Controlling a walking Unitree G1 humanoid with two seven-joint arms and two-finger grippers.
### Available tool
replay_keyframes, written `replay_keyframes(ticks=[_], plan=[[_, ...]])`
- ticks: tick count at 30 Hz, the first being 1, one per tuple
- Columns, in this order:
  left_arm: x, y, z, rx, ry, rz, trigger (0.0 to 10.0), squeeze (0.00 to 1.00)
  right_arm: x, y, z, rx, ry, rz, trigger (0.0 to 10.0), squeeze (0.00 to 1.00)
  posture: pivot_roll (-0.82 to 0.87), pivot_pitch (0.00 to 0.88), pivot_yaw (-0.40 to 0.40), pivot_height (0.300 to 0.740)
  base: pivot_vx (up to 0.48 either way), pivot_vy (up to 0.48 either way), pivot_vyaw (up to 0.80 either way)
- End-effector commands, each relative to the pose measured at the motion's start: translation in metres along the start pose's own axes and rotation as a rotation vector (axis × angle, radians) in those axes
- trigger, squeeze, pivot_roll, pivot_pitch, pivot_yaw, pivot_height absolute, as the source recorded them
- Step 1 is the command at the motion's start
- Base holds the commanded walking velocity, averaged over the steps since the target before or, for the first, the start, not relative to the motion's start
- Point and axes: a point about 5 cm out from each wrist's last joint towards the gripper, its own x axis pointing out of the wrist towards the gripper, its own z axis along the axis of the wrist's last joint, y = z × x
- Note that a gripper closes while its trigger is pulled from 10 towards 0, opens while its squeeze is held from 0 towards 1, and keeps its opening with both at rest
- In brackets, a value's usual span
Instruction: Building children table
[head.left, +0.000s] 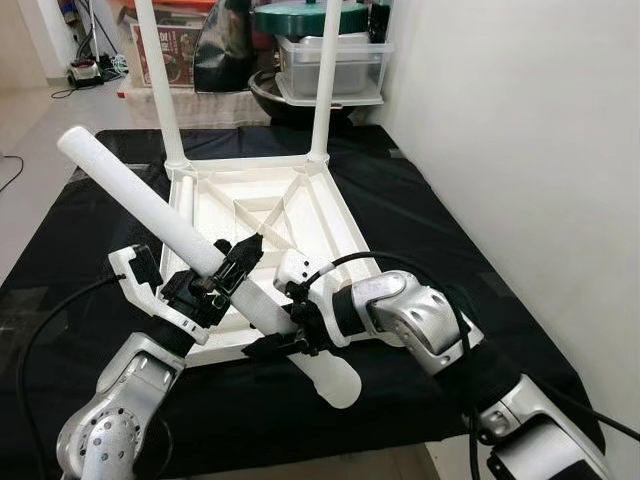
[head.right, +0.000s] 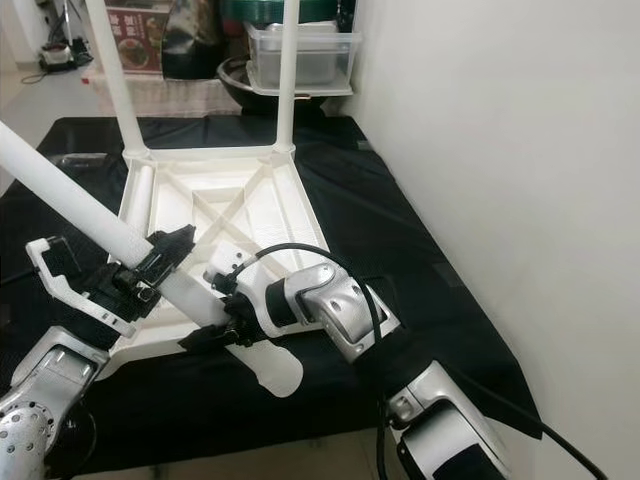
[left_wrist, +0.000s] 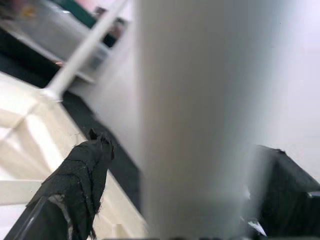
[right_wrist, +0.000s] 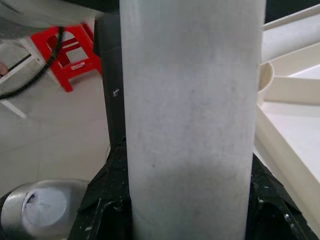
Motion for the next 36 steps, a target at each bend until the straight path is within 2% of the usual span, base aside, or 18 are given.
replay_keyframes(ticks=[1,5,10,12,13,14,15,16,17,18,20,24,26,28,31,34,35,36], plan=[[-0.006,-0.017,0.009,-0.019,-0.001,-0.114,10.0,0.0,-0.021,-0.007,0.007,0.009,-0.058,-0.026,0.0,0.0,0.07,0.0,-0.08,0.74,0.0,0.0,0.0],[-0.01,-0.026,0.011,-0.025,0.011,-0.169,10.0,0.0,-0.036,-0.017,0.003,0.025,-0.074,-0.08,0.0,0.0,0.07,0.0,-0.086,0.74,0.0,0.0,0.0],[-0.009,-0.031,0.006,-0.033,0.025,-0.181,10.0,0.0,-0.05,-0.031,-0.004,0.077,-0.096,-0.197,0.0,0.0,0.06,0.0,-0.079,0.74,0.0,0.0,0.0],[-0.009,-0.031,0.006,-0.033,0.025,-0.181,10.0,0.0,-0.05,-0.031,-0.004,0.077,-0.096,-0.197,0.0,0.0,0.06,0.0,-0.079,0.74,0.0,0.0,0.0],[-0.008,-0.03,0.004,-0.016,0.029,-0.166,10.0,0.0,-0.059,-0.037,-0.001,0.106,-0.134,-0.241,0.0,0.0,0.06,0.0,-0.079,0.74,0.0,0.0,0.0],[-0.007,-0.025,0.003,0.021,0.023,-0.121,10.0,0.0,-0.07,-0.044,0.005,0.13,-0.186,-0.288,0.0,0.0,0.06,0.0,-0.08,0.74,0.0,0.0,0.0],[-0.005,-0.014,0.002,0.078,0.015,-0.024,10.0,0.0,-0.081,-0.05,0.01,0.147,-0.236,-0.329,0.0,0.0,0.06,0.0,-0.078,0.74,0.0,0.0,0.0],[-0.005,-0.014,0.002,0.078,0.015,-0.024,10.0,0.0,-0.081,-0.05,0.01,0.147,-0.236,-0.329,0.0,0.0,0.06,0.0,-0.078,0.74,0.0,0.0,0.0],[-0.006,-0.002,0.001,0.087,-0.002,0.074,10.0,0.0,-0.094,-0.055,0.016,0.163,-0.29,-0.364,0.0,0.0,0.06,0.0,-0.074,0.74,0.0,0.0,0.0],[-0.006,-0.002,0.001,0.087,-0.002,0.074,10.0,0.0,-0.094,-0.055,0.016,0.163,-0.29,-0.364,0.0,0.0,0.06,0.0,-0.074,0.74,0.0,0.0,0.0],[-0.009,0.012,0.001,0.089,-0.025,0.185,10.0,0.0,-0.107,-0.06,0.021,0.183,-0.359,-0.405,0.0,0.0,0.05,0.0,-0.07,0.74,0.0,0.0,0.0],[-0.013,0.019,-0.003,0.101,-0.022,0.246,10.0,0.0,-0.118,-0.064,0.025,0.218,-0.454,-0.456,0.0,0.0,0.05,0.0,-0.069,0.74,0.0,0.0,0.0],[-0.016,0.025,-0.007,0.127,-0.003,0.294,10.0,0.0,-0.127,-0.071,0.03,0.266,-0.611,-0.543,0.0,0.0,0.05,0.0,-0.067,0.74,0.0,0.0,0.0],[-0.016,0.025,-0.007,0.127,-0.003,0.294,10.0,0.0,-0.127,-0.071,0.03,0.266,-0.611,-0.543,0.0,0.0,0.05,0.0,-0.067,0.74,0.0,0.0,0.0],[-0.021,0.031,-0.013,0.168,0.036,0.33,10.0,0.0,-0.129,-0.08,0.031,0.443,-0.878,-0.654,0.0,0.0,0.05,0.0,-0.067,0.74,0.0,0.0,0.0],[-0.022,0.032,-0.015,0.182,0.047,0.336,10.0,0.0,-0.127,-0.082,0.031,0.495,-0.924,-0.665,0.0,0.0,0.05,0.0,-0.068,0.74,0.0,0.0,0.0],[-0.023,0.034,-0.017,0.193,0.058,0.345,10.0,0.0,-0.12,-0.08,0.033,0.525,-0.957,-0.644,0.0,0.0,0.06,0.0,-0.067,0.74,0.0,0.0,0.0],[-0.025,0.038,-0.021,0.178,0.064,0.364,10.0,0.0,-0.098,-0.072,0.037,0.527,-0.969,-0.593,0.0,0.0,0.06,0.0,-0.064,0.74,0.0,0.0,0.0]])
